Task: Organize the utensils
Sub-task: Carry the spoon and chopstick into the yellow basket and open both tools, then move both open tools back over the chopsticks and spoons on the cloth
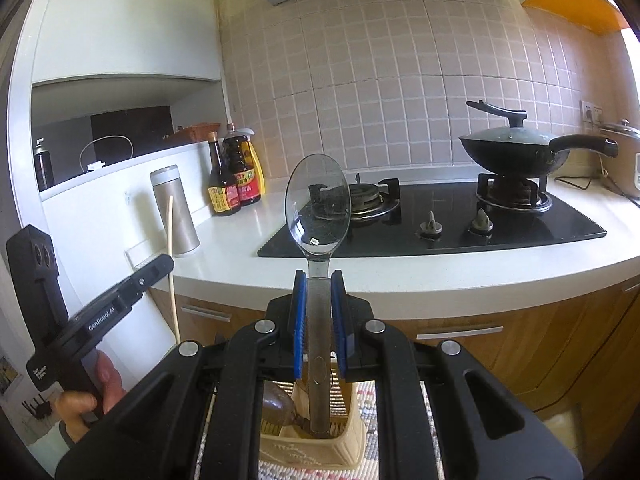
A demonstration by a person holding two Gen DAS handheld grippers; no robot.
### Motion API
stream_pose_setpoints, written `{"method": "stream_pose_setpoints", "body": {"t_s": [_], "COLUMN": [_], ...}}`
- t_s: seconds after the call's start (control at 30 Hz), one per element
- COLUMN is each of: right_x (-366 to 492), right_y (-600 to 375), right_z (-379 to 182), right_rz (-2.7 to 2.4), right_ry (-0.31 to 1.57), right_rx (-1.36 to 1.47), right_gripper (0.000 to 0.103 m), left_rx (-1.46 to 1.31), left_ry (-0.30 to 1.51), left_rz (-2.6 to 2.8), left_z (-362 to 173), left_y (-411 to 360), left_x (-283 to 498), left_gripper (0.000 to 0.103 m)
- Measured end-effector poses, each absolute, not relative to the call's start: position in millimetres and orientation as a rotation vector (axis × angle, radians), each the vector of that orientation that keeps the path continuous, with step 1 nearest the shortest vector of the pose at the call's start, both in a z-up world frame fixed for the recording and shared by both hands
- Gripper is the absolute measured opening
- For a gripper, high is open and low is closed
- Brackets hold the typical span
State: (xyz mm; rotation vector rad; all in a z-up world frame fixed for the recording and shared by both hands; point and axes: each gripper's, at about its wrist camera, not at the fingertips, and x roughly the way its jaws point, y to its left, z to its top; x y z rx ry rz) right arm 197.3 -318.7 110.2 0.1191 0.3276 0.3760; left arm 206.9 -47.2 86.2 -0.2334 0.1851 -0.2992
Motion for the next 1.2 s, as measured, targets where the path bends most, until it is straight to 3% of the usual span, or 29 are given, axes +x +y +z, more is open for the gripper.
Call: {"method": "stream_pose_setpoints", "body": {"t_s": [0.8, 0.97, 1.03, 1.13, 1.2], "right_x": [205, 201, 200, 196, 192], "right_y": [-309, -313, -315, -319, -324], "right_z": [66, 61, 59, 57, 58], "right_rz": [0.322, 0.341, 0.362, 0.372, 0.372], "right_ry": [0.304, 0.328, 0.354, 0.371, 0.375], "right_rx": [0.079, 0.093, 0.106, 0.130, 0.150], "right_gripper": [0.010, 0.012, 0.021, 0.047, 0.047], "left_rx": [-0.247, -0.243, -0.244, -0.244, -0.237], "left_ry": [0.249, 0.268, 0.278, 0.286, 0.289], "left_rz": [-0.329, -0.352, -0.369, -0.391, -0.398], "left_z": [39, 40, 41, 43, 45], "left_y": [-59, -51, -49, -45, -44], "left_x": [199, 193, 190, 185, 182], "left_gripper": [0.005, 0.028, 0.032, 0.037, 0.038]}}
